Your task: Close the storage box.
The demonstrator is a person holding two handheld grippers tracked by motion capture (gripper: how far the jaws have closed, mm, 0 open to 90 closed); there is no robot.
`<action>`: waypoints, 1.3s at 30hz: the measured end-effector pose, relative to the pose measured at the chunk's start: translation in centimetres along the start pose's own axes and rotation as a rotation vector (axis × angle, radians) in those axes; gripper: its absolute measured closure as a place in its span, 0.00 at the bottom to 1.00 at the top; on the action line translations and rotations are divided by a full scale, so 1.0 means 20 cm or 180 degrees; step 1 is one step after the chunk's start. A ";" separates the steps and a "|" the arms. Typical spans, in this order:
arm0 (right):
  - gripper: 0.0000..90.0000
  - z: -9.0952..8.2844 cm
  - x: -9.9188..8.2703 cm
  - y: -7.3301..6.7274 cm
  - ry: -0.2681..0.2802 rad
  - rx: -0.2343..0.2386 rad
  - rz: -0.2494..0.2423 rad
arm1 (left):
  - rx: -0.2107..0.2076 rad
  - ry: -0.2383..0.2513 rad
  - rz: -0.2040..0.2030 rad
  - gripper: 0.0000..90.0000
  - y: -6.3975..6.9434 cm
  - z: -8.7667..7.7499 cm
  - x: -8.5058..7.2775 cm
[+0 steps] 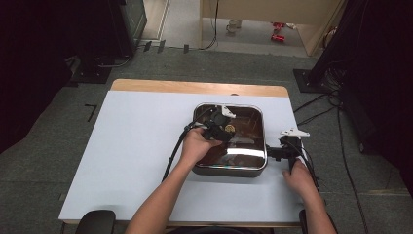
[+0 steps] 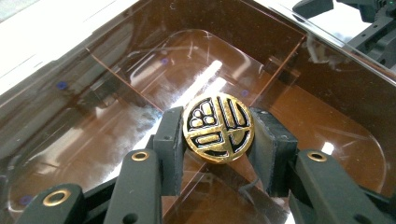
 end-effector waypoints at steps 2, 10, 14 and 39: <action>0.09 0.00 0.00 0.00 -0.0001 0.0000 0.0000 | -0.0027 -0.0009 0.0009 0.66 0.00 0.00 0.00; 0.09 0.00 0.00 0.00 -0.0001 0.0000 0.0001 | -0.0041 -0.0010 -0.0029 0.66 0.00 0.00 0.00; 0.09 0.00 0.00 0.00 -0.0001 -0.0001 -0.0001 | -0.0064 0.0010 -0.0028 0.66 -0.01 0.00 -0.01; 0.09 0.00 0.00 0.00 -0.0004 -0.0001 0.0008 | -0.0076 0.0107 -0.0031 0.46 -0.03 -0.05 0.00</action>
Point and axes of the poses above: each handheld gripper's, and its own axes: z roughly forward along the jaws, x roughly out of its top, y roughly to its right, the point moved 2 cm from there along z, roughly forward along the jaws, and after that the axes turned 7 degrees about -z, right-handed, at the moved point
